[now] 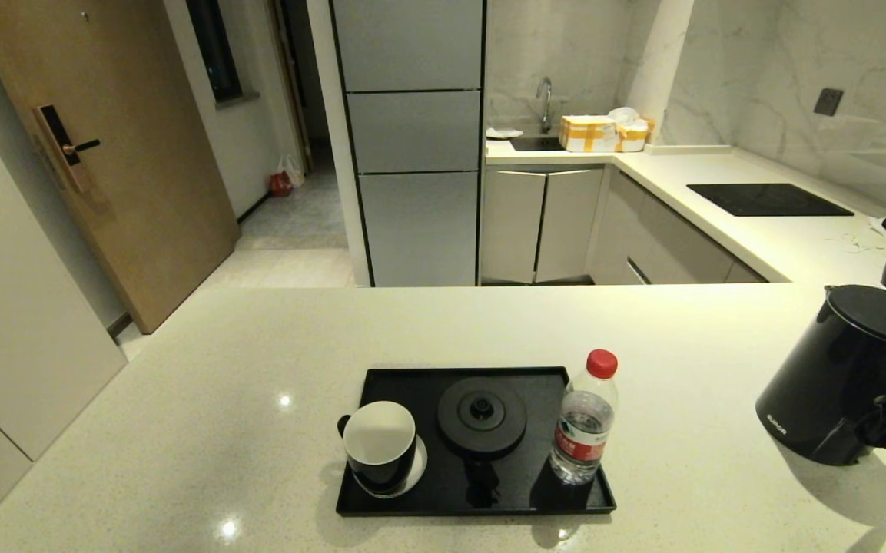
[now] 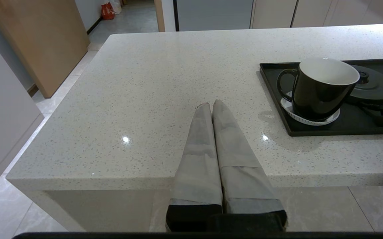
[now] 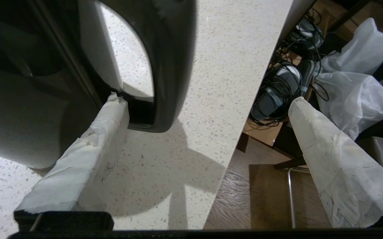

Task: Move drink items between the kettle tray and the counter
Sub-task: Return the kettle to its original position

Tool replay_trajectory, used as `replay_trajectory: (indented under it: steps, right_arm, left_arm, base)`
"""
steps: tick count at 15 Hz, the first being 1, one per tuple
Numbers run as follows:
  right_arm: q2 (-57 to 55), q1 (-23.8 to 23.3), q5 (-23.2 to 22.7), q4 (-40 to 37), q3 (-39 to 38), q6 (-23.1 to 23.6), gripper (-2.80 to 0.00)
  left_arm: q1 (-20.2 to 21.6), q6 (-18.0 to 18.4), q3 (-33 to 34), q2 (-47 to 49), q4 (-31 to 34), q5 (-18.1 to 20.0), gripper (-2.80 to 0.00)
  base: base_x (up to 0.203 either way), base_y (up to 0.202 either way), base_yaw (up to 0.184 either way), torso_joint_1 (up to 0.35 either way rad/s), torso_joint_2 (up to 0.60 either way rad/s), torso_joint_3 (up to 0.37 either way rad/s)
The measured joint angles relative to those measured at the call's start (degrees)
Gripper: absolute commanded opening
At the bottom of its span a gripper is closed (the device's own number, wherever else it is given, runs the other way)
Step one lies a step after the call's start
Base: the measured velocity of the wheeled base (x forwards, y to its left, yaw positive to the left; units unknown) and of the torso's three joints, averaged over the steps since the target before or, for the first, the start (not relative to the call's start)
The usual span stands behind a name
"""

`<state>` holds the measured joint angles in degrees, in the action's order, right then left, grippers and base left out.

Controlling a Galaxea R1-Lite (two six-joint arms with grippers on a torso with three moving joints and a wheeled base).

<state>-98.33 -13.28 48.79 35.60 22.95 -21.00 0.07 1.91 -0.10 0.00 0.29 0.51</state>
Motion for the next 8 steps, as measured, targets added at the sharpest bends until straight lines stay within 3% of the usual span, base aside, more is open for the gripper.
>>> replay_trajectory:
  steps: [4, 8]
  right_arm:
    - [-2.8, -1.1, -0.3, 5.7, -1.3, 2.0, 0.00]
    - [-5.2, -3.1, -1.6, 16.2, -3.9, 7.5, 0.00]
  left_arm:
    - [0.0, 0.0, 0.0, 0.0, 0.0, 0.0, -2.80]
    - [0.0, 0.0, 0.0, 0.0, 0.0, 0.0, -2.80]
  base:
    - [0.000, 0.000, 0.000, 0.000, 0.00, 0.000]
    - [0.000, 0.000, 0.000, 0.000, 0.00, 0.000]
